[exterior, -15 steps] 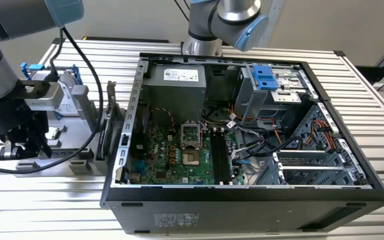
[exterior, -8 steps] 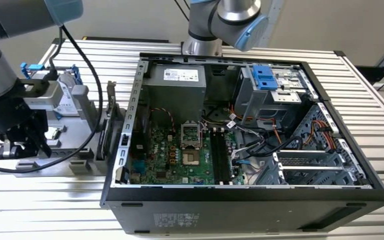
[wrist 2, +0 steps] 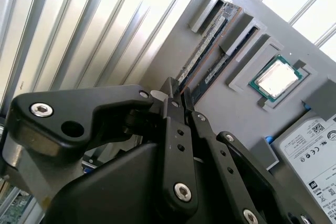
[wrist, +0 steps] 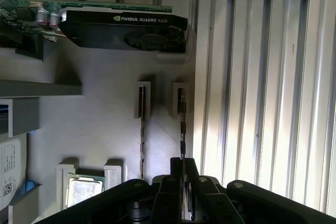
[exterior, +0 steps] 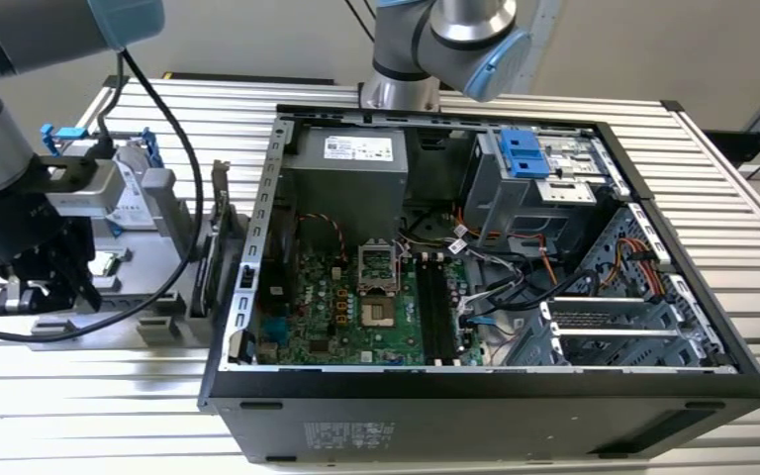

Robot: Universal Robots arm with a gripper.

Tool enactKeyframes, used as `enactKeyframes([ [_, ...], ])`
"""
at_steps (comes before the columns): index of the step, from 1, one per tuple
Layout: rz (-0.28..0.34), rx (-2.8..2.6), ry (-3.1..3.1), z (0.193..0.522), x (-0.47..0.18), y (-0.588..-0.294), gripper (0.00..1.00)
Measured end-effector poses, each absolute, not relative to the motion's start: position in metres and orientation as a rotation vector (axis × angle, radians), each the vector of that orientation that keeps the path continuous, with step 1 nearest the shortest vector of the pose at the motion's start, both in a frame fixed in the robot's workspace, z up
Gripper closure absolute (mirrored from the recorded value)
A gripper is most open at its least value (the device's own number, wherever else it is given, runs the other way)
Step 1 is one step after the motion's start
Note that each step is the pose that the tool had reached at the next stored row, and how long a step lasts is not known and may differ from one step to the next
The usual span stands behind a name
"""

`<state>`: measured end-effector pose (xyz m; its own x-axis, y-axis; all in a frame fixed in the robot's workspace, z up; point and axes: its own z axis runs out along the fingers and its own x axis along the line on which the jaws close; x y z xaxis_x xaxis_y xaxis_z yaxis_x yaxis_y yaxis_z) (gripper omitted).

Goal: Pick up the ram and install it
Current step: 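Pick up the ram and move it above insertion slot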

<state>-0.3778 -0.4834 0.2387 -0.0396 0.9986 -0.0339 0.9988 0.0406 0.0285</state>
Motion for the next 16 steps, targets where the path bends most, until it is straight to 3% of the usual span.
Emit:
enactKeyframes([
  [16,-0.005,2.146,2.234,0.2477,-0.3779,-0.4834,1.00],
])
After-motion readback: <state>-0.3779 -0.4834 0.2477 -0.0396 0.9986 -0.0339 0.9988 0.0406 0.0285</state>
